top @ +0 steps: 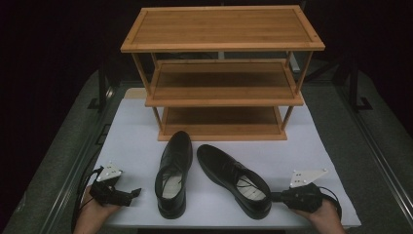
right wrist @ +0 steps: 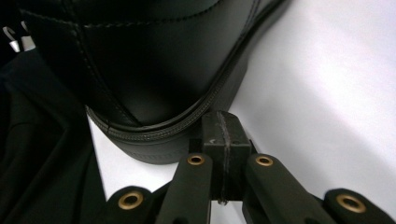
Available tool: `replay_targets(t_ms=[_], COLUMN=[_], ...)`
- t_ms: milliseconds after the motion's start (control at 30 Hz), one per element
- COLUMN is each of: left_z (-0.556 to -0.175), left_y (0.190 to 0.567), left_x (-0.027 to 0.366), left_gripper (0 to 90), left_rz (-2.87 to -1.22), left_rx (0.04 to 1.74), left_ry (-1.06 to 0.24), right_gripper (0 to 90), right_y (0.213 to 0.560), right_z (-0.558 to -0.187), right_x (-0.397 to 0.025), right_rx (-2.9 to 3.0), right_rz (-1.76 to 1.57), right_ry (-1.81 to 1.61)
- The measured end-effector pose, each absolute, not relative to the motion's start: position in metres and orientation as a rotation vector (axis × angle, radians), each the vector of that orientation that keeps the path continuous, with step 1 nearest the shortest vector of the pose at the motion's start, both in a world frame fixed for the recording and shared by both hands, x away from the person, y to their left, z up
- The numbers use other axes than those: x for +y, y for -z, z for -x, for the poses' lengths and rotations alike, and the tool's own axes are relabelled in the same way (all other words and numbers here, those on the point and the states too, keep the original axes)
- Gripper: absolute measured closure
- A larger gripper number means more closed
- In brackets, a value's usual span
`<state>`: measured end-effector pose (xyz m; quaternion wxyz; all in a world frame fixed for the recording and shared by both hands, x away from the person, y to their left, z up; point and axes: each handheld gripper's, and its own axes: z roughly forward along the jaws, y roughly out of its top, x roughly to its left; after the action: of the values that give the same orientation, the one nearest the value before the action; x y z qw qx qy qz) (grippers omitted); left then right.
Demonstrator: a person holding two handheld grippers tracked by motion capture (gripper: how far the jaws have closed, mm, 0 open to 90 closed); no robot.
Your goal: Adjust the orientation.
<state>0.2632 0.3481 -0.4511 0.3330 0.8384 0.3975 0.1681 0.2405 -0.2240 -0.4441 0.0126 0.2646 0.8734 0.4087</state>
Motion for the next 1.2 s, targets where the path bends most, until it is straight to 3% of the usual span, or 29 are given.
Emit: replay_targets(t_ms=[1200], left_z=[-0.263], left_y=[0.451], left_x=[0.348], left_gripper=[0.0], left_rz=[-2.191], left_rx=[1.040], left_ry=[-0.439], right_gripper=[89.8], right_y=[0.442], right_z=[-0.238], right_x=[-0.152], right_rx=[2.897], right_rz=[-0.535], right_ry=[-1.299])
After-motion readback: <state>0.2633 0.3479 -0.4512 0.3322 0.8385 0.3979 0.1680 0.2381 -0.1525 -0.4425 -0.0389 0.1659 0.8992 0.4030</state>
